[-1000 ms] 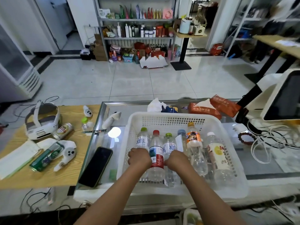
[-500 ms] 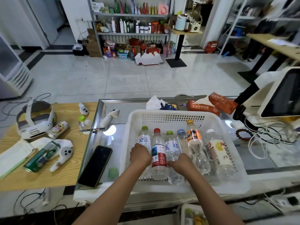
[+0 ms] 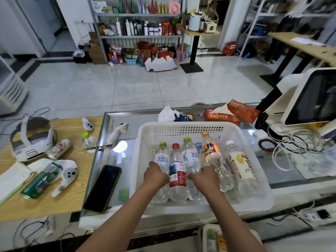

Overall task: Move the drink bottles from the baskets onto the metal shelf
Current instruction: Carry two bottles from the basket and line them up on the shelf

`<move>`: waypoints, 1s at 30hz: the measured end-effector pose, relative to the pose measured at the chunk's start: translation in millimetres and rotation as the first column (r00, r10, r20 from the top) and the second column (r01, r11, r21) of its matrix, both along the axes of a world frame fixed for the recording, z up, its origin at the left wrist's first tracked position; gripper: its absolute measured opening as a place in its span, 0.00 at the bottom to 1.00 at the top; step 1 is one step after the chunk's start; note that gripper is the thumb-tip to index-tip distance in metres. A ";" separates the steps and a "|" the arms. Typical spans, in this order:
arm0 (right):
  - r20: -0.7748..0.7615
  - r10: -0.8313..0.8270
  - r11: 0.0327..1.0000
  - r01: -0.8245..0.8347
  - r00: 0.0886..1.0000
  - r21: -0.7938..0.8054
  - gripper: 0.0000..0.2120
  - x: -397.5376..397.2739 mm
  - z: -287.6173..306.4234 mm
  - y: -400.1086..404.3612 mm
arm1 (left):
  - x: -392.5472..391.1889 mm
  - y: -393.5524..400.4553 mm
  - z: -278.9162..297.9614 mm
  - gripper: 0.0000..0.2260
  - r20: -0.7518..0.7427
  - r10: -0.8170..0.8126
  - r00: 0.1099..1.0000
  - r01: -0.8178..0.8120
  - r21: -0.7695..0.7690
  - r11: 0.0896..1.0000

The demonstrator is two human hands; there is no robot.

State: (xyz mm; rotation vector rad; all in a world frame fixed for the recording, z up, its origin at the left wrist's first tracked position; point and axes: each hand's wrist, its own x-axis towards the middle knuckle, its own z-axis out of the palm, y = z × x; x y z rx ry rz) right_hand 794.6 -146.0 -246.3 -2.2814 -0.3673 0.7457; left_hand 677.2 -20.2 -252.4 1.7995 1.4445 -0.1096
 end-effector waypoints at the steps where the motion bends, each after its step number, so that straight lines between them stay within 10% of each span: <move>1: 0.004 -0.005 0.999 0.005 1.000 0.039 0.07 -0.8 2.4 -0.2 | -0.3 -4.2 2.4 0.33 0.018 -0.016 1.000 0.016 0.027 1.000; 19: -0.294 -0.490 0.537 0.550 0.821 0.640 0.30 -81.3 65.1 -55.1 | -35.5 -14.3 76.5 0.36 0.678 -0.360 0.641 0.398 0.108 0.911; 24: -0.314 -0.595 0.447 0.629 0.740 0.636 0.14 -131.3 75.4 -82.1 | -48.9 -27.2 77.6 0.35 0.759 -0.473 0.448 0.621 0.117 0.775; 30: -0.353 -0.682 0.312 0.691 0.641 0.652 0.20 -202.7 93.4 -134.2 | -68.4 -79.2 87.6 0.36 0.780 -0.555 0.289 0.811 0.109 0.575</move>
